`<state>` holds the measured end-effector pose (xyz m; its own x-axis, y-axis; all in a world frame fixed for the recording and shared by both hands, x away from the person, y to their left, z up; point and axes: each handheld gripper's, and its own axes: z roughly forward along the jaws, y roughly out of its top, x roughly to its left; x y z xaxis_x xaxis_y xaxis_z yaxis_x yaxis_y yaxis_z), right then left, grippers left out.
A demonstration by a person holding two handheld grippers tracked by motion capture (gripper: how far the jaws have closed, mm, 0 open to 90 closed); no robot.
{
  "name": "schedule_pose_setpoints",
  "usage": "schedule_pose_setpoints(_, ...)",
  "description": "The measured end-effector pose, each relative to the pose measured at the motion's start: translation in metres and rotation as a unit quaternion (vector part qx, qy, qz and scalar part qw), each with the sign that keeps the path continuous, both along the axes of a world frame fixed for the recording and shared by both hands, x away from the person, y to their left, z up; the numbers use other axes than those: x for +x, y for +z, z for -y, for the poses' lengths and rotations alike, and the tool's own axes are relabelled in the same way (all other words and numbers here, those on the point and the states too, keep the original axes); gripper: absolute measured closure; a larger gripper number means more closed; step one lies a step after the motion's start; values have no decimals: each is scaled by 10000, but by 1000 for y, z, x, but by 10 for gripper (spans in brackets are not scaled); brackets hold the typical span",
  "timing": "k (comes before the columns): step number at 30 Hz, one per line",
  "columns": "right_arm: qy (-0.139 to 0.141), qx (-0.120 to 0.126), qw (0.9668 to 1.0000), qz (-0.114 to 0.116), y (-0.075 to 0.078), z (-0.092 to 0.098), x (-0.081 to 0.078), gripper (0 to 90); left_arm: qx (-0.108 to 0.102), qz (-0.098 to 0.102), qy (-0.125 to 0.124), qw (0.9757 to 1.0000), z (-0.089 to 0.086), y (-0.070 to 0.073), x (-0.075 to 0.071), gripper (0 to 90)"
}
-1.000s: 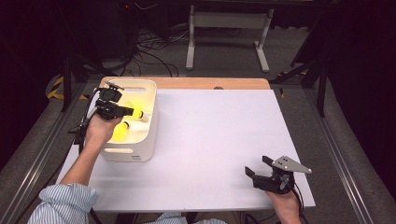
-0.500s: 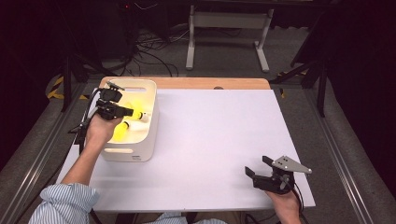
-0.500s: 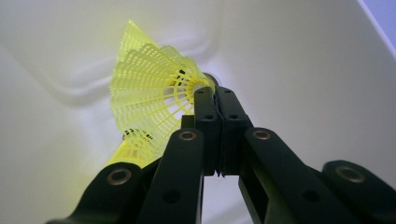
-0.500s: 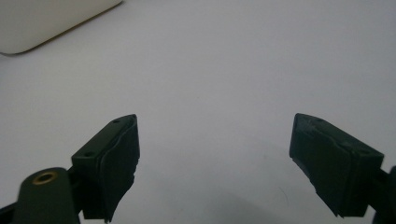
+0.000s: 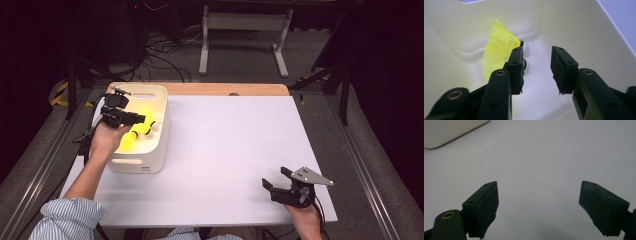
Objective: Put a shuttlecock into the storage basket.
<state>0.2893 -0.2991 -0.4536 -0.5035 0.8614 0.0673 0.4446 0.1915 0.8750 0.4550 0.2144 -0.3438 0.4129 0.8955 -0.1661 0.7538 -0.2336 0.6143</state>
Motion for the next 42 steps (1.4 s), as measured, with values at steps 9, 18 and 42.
schedule_pose_setpoints(9,4,-4,10000,-9,0,0,0,169,0,235,118,9997,0,4,-4,453)
schedule_pose_setpoints(18,5,-9,10000,-10,0,0,0,169,5,297,248,9993,-5,6,-6,326)
schedule_pose_setpoints(42,3,-9,10000,-10,0,0,0,169,101,651,165,9977,-10,18,-26,263)
